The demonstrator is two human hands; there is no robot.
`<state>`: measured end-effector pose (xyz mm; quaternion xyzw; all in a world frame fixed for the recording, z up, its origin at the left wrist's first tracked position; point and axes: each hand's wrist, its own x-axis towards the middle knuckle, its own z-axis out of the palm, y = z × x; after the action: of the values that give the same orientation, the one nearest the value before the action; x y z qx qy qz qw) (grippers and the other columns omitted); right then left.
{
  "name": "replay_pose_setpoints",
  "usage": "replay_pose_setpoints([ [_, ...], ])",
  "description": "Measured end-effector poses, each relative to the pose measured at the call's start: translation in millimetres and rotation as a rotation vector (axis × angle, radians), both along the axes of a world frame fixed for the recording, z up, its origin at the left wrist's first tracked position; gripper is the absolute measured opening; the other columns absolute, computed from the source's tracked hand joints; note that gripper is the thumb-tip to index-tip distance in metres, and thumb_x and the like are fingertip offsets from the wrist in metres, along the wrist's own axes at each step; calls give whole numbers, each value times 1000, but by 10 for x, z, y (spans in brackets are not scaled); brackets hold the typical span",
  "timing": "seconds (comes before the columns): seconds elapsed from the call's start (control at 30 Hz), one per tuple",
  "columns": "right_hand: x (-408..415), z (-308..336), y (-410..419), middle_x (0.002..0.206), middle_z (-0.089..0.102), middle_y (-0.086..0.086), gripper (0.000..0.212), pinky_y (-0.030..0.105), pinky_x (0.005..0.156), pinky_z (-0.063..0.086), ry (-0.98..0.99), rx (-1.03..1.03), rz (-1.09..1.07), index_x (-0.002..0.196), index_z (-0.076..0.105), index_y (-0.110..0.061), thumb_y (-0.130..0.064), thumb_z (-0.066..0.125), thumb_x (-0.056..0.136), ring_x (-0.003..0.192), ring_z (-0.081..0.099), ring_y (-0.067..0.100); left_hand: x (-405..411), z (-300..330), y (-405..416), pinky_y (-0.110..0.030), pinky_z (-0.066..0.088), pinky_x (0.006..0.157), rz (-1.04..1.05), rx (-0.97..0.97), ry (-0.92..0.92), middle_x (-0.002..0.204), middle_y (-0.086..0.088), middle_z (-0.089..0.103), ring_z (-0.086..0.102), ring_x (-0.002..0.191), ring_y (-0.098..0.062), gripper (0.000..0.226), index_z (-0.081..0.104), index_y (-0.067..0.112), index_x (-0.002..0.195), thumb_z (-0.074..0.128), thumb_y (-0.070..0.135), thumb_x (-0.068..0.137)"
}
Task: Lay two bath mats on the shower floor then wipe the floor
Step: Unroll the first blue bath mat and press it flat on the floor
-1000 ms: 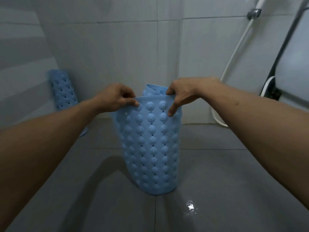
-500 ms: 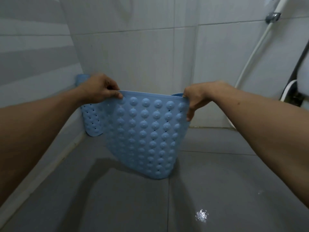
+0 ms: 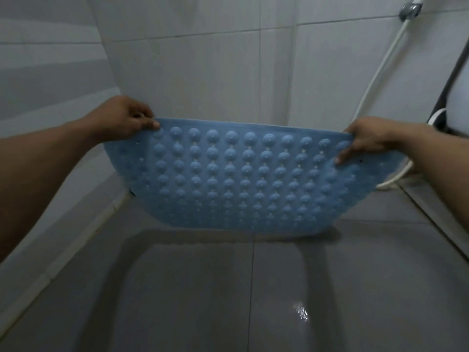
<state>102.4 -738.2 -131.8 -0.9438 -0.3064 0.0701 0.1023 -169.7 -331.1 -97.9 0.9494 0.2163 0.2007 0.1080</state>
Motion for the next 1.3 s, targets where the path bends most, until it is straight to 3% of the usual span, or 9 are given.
replay_pose_setpoints([
  [0.13, -72, 204, -199, 87, 76, 21, 40, 60, 75, 59, 396, -72, -118, 94, 73, -2, -23, 92, 65, 78, 74, 41, 236, 85, -118, -33, 48, 80, -3, -53, 125, 84, -2, 71, 64, 80, -23, 13, 72, 24, 81, 75, 37, 81],
  [0.3, 46, 36, -235, 98, 76, 21, 40, 53, 78, 60, 548, -330, -157, 105, 74, 0, -19, 87, 72, 89, 74, 39, 639, -62, -320, -32, 54, 76, -22, -125, 364, 81, -5, 74, 66, 74, -23, 9, 76, 17, 79, 81, 26, 77],
  [0.4, 164, -393, -178, 88, 78, 8, 47, 32, 63, 60, 459, -504, -92, 105, 76, -3, -27, 90, 68, 76, 76, 24, 815, -442, -333, -35, 58, 72, -54, -193, 491, 74, -4, 75, 67, 70, -22, 8, 78, 14, 72, 83, 20, 74],
  [0.47, 211, -762, -95, 80, 77, -3, 52, 27, 62, 58, 349, -560, -56, 100, 78, -9, -38, 94, 61, 71, 74, 16, 923, -766, -375, -26, 54, 62, -86, -178, 580, 66, 3, 71, 64, 64, -16, 12, 75, 15, 68, 82, 21, 75],
  [0.63, 345, -1492, 253, 100, 71, 3, 68, 38, 90, 56, 145, -584, -10, 110, 73, -14, -45, 94, 54, 97, 70, 25, 1299, -1545, -449, -24, 43, 71, -121, -36, 655, 93, -8, 73, 60, 79, -20, 17, 76, 15, 90, 76, 29, 81],
  [0.77, 467, -1921, 401, 129, 64, 6, 64, 40, 96, 47, -51, -605, -46, 125, 63, -18, -42, 86, 71, 116, 63, 27, 1446, -2144, -440, -30, 44, 77, -49, 175, 677, 112, -7, 69, 63, 98, -27, 19, 72, 22, 102, 67, 34, 87],
  [1.0, 636, -2665, 208, 136, 56, 7, 53, 41, 104, 33, -230, -621, -134, 132, 54, -25, -50, 67, 86, 129, 46, 28, 1371, -2900, -104, -46, 49, 90, 27, 294, 644, 114, -19, 63, 59, 103, -37, 22, 61, 11, 112, 51, 13, 93],
  [1.17, 392, -3087, 171, 148, 42, 13, 58, 47, 111, 31, -213, -348, -120, 144, 42, -24, -53, 51, 95, 137, 35, 32, 1222, -3286, -380, -53, 27, 112, 21, 198, 502, 143, -21, 42, 36, 132, -38, 51, 42, 12, 141, 48, 37, 96],
  [1.3, -170, -3417, 273, 167, 8, 4, 67, 62, 118, 0, -65, -137, -104, 155, 20, -39, -70, 22, 95, 153, 3, 30, 984, -3748, -857, -56, -6, 117, 11, -46, 639, 163, -9, -12, -8, 150, -31, 77, -4, 26, 155, 16, 67, 94],
])
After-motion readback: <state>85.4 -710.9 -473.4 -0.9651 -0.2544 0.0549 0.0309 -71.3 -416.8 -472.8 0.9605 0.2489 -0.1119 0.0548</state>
